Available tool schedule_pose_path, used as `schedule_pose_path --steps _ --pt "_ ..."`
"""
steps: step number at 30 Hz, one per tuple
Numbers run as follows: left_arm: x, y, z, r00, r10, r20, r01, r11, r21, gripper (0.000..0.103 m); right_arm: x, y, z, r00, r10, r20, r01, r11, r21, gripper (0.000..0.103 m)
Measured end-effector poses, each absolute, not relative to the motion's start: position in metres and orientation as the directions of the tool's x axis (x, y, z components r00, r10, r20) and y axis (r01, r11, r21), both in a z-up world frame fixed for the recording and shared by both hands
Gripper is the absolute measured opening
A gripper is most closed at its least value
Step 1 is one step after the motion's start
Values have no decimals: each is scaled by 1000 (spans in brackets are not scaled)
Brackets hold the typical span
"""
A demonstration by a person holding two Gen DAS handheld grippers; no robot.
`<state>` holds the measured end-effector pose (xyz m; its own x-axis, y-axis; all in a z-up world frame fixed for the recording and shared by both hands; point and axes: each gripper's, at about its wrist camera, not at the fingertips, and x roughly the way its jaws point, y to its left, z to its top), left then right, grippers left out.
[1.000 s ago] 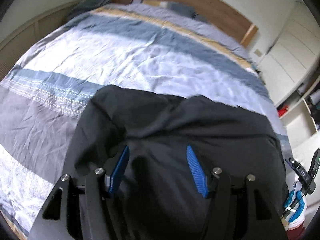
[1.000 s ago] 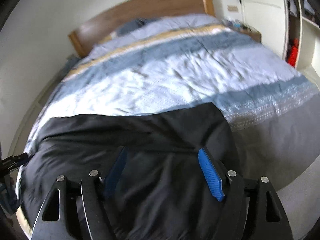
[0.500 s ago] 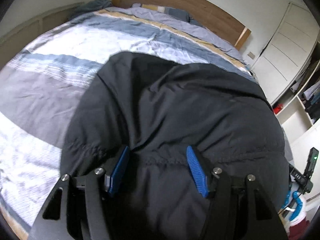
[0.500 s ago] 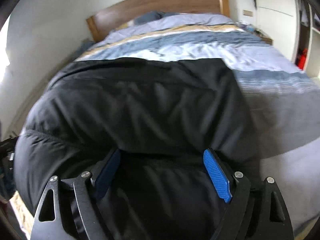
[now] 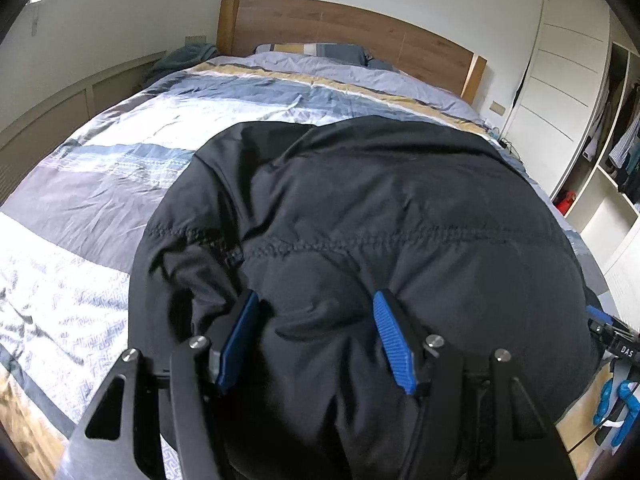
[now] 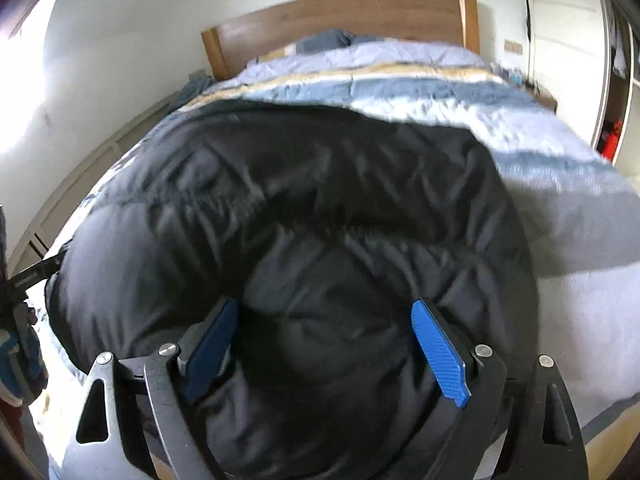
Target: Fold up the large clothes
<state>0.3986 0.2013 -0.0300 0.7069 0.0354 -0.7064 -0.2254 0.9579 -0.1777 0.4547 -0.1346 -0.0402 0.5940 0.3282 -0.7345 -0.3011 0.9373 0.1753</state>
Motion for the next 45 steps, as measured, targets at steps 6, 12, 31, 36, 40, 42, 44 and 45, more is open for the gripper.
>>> schedule_pose_path --steps 6,12,31,36,40,42,44,45 --pt "396 200 -41 725 55 -686 -234 957 -170 61 454 -137 -52 603 329 -727 -278 941 194 92" --pt "394 197 -48 731 66 -679 -239 957 -164 62 457 -138 -60 606 328 -725 -276 941 195 94" --pt "398 200 -58 714 46 -698 -222 961 -164 67 463 -139 -70 594 341 -729 -279 937 211 96" --pt "386 216 -41 698 35 -715 -198 969 -145 67 462 -158 -58 584 308 -751 -268 946 180 96" --pt "370 232 -30 684 86 -725 -220 971 -92 67 455 -192 -51 601 268 -753 -204 962 180 96" --pt "360 246 -25 670 125 -731 -259 963 -73 67 451 -211 -49 605 235 -760 -161 972 173 96" --pt "350 259 -21 661 156 -734 -298 952 -66 67 447 -232 -47 608 196 -769 -109 980 164 96" --pt "345 264 -19 659 168 -733 -314 947 -65 67 444 -245 -44 611 194 -768 -88 980 178 96"
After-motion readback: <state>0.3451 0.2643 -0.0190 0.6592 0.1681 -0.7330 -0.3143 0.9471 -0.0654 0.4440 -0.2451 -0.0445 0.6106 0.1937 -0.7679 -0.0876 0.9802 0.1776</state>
